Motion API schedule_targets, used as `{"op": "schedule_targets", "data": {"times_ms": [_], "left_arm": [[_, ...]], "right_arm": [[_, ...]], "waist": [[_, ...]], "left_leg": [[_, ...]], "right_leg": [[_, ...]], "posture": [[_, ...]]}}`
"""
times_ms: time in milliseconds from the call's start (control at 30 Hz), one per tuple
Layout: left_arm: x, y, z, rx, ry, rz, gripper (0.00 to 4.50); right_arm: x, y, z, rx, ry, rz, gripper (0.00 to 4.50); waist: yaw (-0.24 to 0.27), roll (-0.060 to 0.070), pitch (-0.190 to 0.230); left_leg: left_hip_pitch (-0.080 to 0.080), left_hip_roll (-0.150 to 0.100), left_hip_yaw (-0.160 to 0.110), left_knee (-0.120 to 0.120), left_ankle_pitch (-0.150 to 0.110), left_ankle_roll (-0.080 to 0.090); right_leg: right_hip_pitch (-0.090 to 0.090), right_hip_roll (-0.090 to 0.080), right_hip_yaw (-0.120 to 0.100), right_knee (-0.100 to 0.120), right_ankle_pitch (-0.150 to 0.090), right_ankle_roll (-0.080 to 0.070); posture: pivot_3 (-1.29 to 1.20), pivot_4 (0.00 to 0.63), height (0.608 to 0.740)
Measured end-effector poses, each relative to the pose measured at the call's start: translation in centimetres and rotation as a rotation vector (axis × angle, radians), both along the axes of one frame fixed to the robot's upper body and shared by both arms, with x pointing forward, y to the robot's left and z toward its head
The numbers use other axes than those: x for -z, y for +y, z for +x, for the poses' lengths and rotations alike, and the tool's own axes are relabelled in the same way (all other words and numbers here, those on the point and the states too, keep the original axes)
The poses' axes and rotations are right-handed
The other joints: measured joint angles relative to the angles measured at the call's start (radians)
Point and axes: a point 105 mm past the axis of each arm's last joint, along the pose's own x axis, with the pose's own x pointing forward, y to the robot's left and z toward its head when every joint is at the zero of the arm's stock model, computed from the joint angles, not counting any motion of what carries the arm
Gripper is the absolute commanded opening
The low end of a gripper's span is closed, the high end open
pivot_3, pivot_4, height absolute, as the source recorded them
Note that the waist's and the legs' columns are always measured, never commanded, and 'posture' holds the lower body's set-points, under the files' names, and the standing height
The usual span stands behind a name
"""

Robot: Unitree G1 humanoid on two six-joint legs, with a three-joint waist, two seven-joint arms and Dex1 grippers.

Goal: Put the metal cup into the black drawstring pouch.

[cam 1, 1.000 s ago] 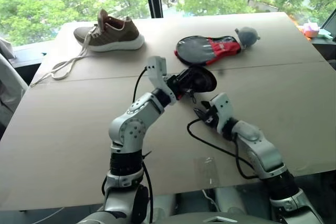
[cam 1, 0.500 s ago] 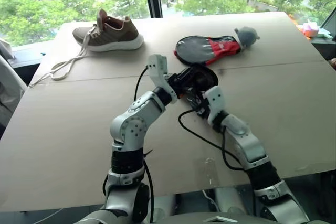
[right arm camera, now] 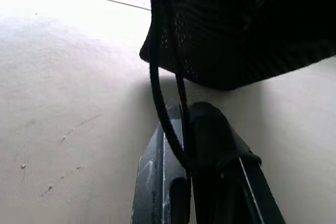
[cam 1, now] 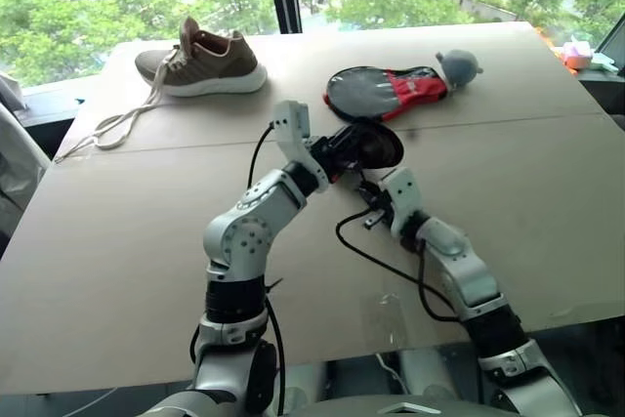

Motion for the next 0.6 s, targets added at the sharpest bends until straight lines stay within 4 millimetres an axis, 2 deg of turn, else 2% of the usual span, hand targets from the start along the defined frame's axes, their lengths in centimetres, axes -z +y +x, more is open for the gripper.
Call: {"op": "schedule_targets", "data": {"times_ms": [100, 233, 333, 400, 433, 467, 500, 567, 600], "left_arm": [[0.0, 0.2, 0.1, -0.008, -0.001, -0.001, 0.0], [-1.0, 1.2, 0.2, -0.027, -0.056, -0.04, 0.0], [-1.8, 1.4, -0.1, -0.011, -0.109, -0.076, 0.8], [-2.3, 1.3, -0.5, 0.017, -0.138, -0.09, 1.67], [-2.4, 1.4, -0.6, 0.022, -0.149, -0.084, 2.25], [-2.4, 1.5, -0.6, 0.022, -0.152, -0.077, 2.34], [-2.2, 1.7, -0.6, 0.016, -0.154, -0.043, 3.03], [-0.8, 2.0, -0.7, 0.015, -0.137, 0.068, 3.82], [-0.4, 2.1, -0.7, 0.015, -0.13, 0.09, 3.82]], "right_arm": [[-0.1, -0.9, -0.1, 0.001, -0.021, -0.065, 0.03], [-1.6, -5.2, 0.7, 0.065, -0.093, -0.228, 0.03], [-3.9, -8.1, 1.8, 0.13, -0.151, -0.293, 0.0], [-5.9, -10.0, 2.5, 0.168, -0.221, -0.384, 0.0], [-7.5, -11.3, 3.0, 0.197, -0.279, -0.45, 0.0], [-8.6, -12.0, 3.3, 0.221, -0.315, -0.476, 0.0], [-10.0, -12.5, 3.7, 0.236, -0.376, -0.52, 0.0], [-13.6, -13.6, 4.6, 0.267, -0.515, -0.627, 0.0], [-14.8, -13.9, 4.7, 0.28, -0.562, -0.652, 0.0]], "waist": [[0.001, 0.0, 0.0], [0.005, 0.0, 0.0], [0.005, 0.0, 0.0], [0.004, 0.0, 0.0], [0.004, 0.0, 0.0], [0.004, 0.0, 0.0], [0.001, 0.0, 0.0], [-0.003, 0.0, 0.0], [-0.002, 0.0, 0.0]], "left_leg": [[0.0, 0.0, 0.0, 0.0, 0.0, 0.0], [0.0, -0.001, 0.0, 0.001, 0.0, 0.0], [0.0, -0.001, 0.001, 0.001, 0.0, 0.0], [0.0, -0.001, 0.001, 0.001, 0.0, 0.0], [0.0, -0.001, 0.001, 0.001, 0.0, 0.0], [0.0, -0.001, 0.001, 0.001, 0.0, 0.0], [0.0, 0.0, 0.002, 0.001, 0.0, 0.0], [0.001, 0.0, 0.003, 0.0, 0.0, 0.0], [0.0, 0.0, 0.003, 0.0, 0.0, 0.0]], "right_leg": [[0.0, 0.0, 0.0, 0.0, 0.0, 0.0], [0.0, -0.001, 0.0, 0.0, 0.0, 0.0], [0.0, -0.001, 0.0, 0.0, 0.0, 0.0], [0.0, -0.001, 0.0, 0.0, 0.0, 0.0], [0.0, -0.001, 0.0, 0.0, 0.0, 0.0], [0.0, -0.001, 0.0, 0.0, 0.0, 0.0], [0.0, 0.0, 0.001, 0.0, 0.0, 0.0], [0.0, 0.0, 0.002, 0.0, 0.0, 0.0], [0.0, 0.0, 0.002, 0.0, 0.0, 0.0]], "posture": [[0.0, 0.15, 0.74], [0.0, 0.15, 0.74], [0.0, 0.15, 0.74], [0.0, 0.15, 0.74], [0.0, 0.15, 0.74], [0.0, 0.15, 0.74], [0.0, 0.15, 0.74], [0.0, 0.15, 0.74], [0.0, 0.15, 0.74]]}}
